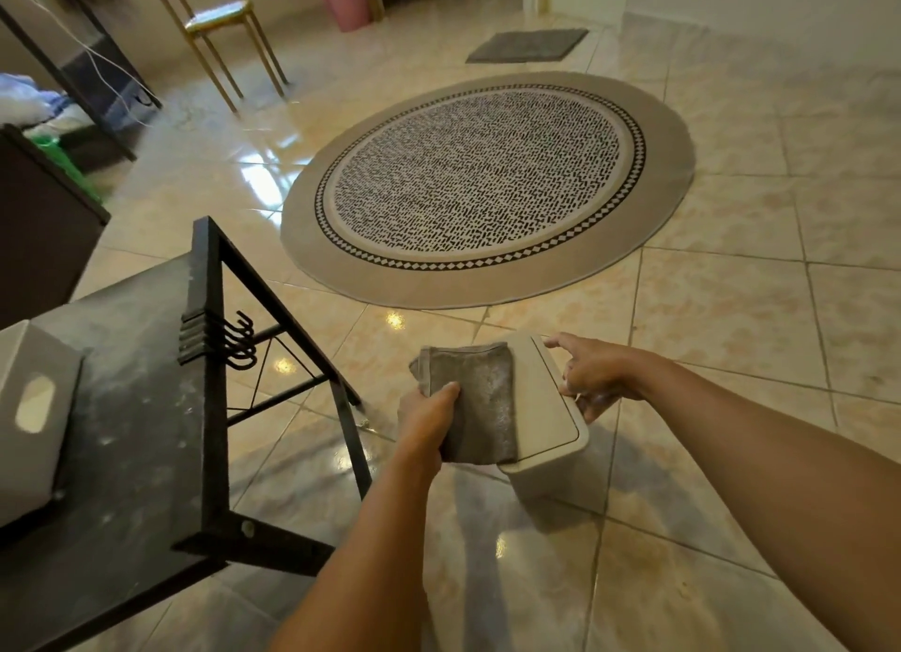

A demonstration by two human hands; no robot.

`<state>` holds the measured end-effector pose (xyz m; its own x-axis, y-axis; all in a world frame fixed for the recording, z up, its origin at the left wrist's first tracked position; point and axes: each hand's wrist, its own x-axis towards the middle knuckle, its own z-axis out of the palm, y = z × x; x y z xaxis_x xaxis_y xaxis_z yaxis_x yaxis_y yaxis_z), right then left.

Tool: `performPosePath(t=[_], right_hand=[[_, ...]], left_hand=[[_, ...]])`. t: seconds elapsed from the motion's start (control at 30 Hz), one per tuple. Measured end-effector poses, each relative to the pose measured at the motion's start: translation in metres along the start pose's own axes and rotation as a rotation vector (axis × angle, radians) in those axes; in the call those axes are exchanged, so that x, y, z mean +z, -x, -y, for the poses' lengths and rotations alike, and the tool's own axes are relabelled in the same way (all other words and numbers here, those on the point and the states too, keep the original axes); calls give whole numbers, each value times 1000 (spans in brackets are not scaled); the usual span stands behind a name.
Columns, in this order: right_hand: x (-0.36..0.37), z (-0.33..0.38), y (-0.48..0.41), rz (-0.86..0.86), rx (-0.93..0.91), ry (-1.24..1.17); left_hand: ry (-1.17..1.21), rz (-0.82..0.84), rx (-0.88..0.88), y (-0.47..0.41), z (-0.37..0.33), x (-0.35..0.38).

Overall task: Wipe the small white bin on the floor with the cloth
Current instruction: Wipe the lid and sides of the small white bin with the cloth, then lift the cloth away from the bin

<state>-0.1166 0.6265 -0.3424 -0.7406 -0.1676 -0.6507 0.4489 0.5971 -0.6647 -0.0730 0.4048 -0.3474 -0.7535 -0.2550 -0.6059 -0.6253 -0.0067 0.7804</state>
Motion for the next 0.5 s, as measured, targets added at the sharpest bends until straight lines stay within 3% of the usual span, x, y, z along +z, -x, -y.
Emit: performPosePath(t=[0.07, 0.17, 0.23, 0.3, 0.37, 0.43, 0.5], right_hand=[[3, 4, 9, -54, 31, 69], [2, 27, 32, -274, -74, 345], [0, 52, 54, -354, -157, 219], [1, 83, 83, -236, -190, -48], [5, 114, 119, 5, -241, -313], [14, 144, 156, 163, -391, -529], [25, 174, 190, 205, -576, -630]], left_hand=[[12, 35, 36, 13, -12, -9], [-54, 80, 190, 38, -38, -19], [-49, 71, 283, 63, -61, -25], [0, 92, 354, 93, -86, -32], [63, 169, 428, 129, -109, -42], [132, 216, 523, 166, -127, -59], [179, 172, 610, 199, -142, -85]])
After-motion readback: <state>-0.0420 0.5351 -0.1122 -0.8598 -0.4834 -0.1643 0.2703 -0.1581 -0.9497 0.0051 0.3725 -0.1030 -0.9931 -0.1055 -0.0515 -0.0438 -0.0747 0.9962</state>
